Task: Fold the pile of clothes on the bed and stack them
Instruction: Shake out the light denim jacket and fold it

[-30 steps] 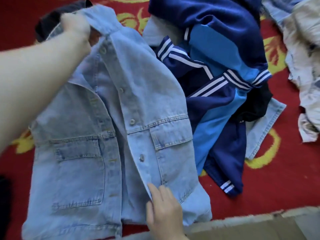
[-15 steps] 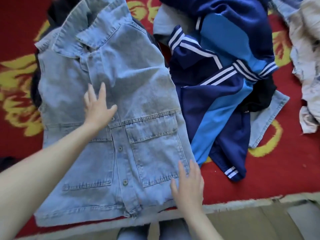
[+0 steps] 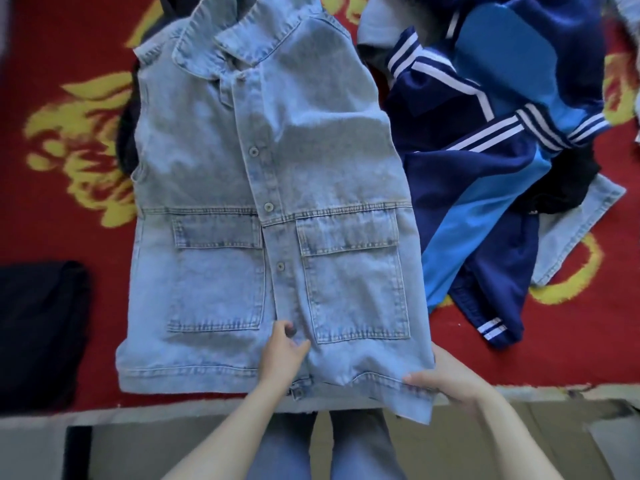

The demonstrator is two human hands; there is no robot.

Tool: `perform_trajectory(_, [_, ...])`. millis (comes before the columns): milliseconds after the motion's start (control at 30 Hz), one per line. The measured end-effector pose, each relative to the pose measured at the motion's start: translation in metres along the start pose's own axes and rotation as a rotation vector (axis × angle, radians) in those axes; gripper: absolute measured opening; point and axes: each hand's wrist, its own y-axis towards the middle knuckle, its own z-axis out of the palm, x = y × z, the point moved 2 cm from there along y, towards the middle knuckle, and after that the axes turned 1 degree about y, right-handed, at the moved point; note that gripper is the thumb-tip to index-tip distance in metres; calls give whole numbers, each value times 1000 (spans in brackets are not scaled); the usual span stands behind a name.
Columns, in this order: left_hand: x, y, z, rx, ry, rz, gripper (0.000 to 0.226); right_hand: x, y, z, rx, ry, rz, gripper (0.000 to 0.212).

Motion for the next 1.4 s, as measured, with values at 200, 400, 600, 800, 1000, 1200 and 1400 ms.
perform_trajectory(200, [0, -1, -19, -158, -171, 10, 6, -17, -6, -19, -418, -194, 99, 32])
perform_trajectory(400, [53, -3, -70, -542, -4, -67, 44, -18, 9, 26, -890, -815, 263, 63])
perform_trajectory(600, [117, 5, -136, -723, 59, -200, 68, 10, 31, 86, -914, -1138, -263, 87])
perform_trajectory(800, [157, 30, -182, -320, 49, -206, 45, 28, 59, 144, -620, -1343, -367, 97])
perform_trajectory(1000, [158, 1, -190, -134, -871, -190, 15, 46, 64, 167, -507, -1235, -231, 57])
perform_trajectory(1200, [191, -12, -169, -45, -803, -577, 27, 43, 61, 123, -690, -1003, -48, 60])
perform_trajectory(1400, [170, -1, -175, -335, 485, -305, 67, 15, 55, 93, -567, -1265, 141, 68])
